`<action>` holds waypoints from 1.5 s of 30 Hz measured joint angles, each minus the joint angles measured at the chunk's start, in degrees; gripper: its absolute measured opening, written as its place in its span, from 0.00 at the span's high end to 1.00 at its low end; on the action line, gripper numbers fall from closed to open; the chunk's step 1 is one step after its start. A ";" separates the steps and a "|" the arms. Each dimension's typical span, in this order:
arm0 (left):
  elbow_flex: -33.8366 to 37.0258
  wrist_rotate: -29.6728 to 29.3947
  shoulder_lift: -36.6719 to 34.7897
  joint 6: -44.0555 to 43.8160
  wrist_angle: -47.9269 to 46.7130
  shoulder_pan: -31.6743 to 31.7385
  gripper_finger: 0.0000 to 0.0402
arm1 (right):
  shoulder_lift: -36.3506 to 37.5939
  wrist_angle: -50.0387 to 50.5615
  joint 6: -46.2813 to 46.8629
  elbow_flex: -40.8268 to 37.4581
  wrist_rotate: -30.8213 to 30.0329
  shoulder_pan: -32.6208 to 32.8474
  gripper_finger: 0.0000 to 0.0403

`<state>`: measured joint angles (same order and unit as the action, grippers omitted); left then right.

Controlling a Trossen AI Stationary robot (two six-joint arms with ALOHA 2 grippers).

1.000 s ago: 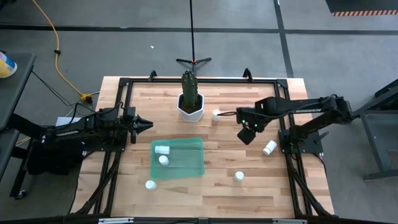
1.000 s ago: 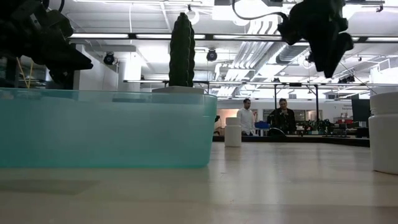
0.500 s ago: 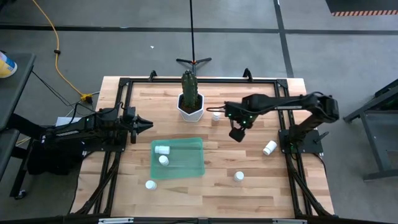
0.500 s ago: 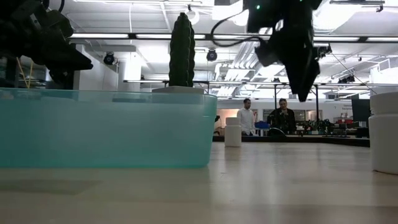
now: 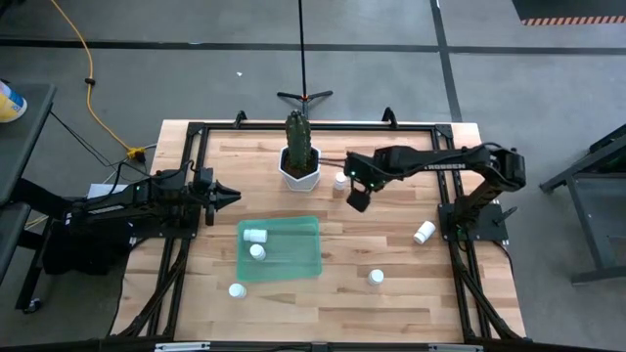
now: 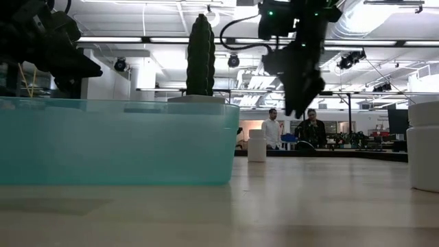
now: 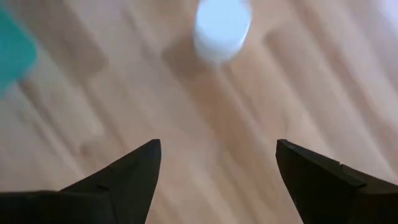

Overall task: Pick and place pill bottles into a basket
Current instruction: Put the white pill bottle into the green bin

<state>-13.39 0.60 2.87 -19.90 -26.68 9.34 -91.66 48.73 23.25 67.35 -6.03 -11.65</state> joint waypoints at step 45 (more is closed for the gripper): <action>0.00 -0.04 0.00 0.02 -0.04 0.02 0.76 | -7.02 -18.06 12.52 0.09 -6.06 -1.89 0.24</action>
<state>-13.39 0.56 2.87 -19.88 -26.72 9.36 -98.67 30.67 35.77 67.44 -12.10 -13.54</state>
